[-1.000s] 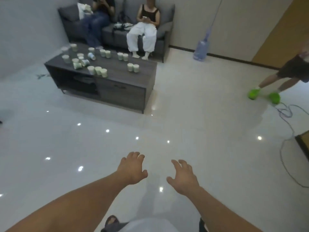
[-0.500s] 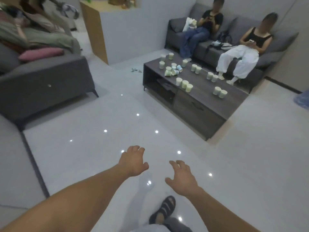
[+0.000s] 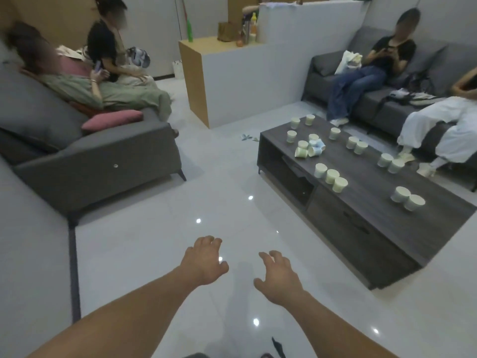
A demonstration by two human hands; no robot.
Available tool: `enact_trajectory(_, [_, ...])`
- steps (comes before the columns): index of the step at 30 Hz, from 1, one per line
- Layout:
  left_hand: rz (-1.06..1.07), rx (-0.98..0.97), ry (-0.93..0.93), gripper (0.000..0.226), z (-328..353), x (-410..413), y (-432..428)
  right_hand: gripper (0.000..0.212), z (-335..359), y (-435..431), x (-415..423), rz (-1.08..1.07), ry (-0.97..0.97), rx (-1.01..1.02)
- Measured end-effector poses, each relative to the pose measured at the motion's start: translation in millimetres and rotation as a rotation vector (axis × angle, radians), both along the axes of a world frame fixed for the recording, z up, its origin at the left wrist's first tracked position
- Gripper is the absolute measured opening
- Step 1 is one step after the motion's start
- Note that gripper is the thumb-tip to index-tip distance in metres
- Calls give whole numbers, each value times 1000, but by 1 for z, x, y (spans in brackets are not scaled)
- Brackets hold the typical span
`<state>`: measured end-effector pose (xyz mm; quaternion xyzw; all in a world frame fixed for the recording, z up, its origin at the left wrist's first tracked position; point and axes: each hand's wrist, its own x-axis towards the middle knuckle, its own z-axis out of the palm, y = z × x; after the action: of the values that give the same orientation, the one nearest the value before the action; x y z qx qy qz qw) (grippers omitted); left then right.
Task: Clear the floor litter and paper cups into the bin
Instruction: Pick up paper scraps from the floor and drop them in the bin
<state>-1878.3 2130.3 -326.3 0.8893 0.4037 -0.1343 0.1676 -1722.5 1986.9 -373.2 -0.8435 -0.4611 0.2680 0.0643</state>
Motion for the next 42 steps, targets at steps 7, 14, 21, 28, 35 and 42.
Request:
enact_trajectory(7, [34,-54,7,70,-5,70,84,74,4,87,79,16,-5,-43])
enact_trajectory(14, [9,-64,-40,70,-18,141,227,73,3,221,148,1,-65,-58])
enact_trajectory(21, [-53,-46,-64,69,-4,209,368,73,16,357,203,-41,-69,-44])
enact_trajectory(28, [-86,-43,-22,69,-11,294,474,73,7,463,285,-50,-44,-68])
enact_trajectory(35, [-4,-14,-12,68,-6,397,581,73,9,590,393,17,-30,-42])
enact_trajectory(42, [56,-63,-36,70,-5,482,676,74,20,700,482,107,-47,-34])
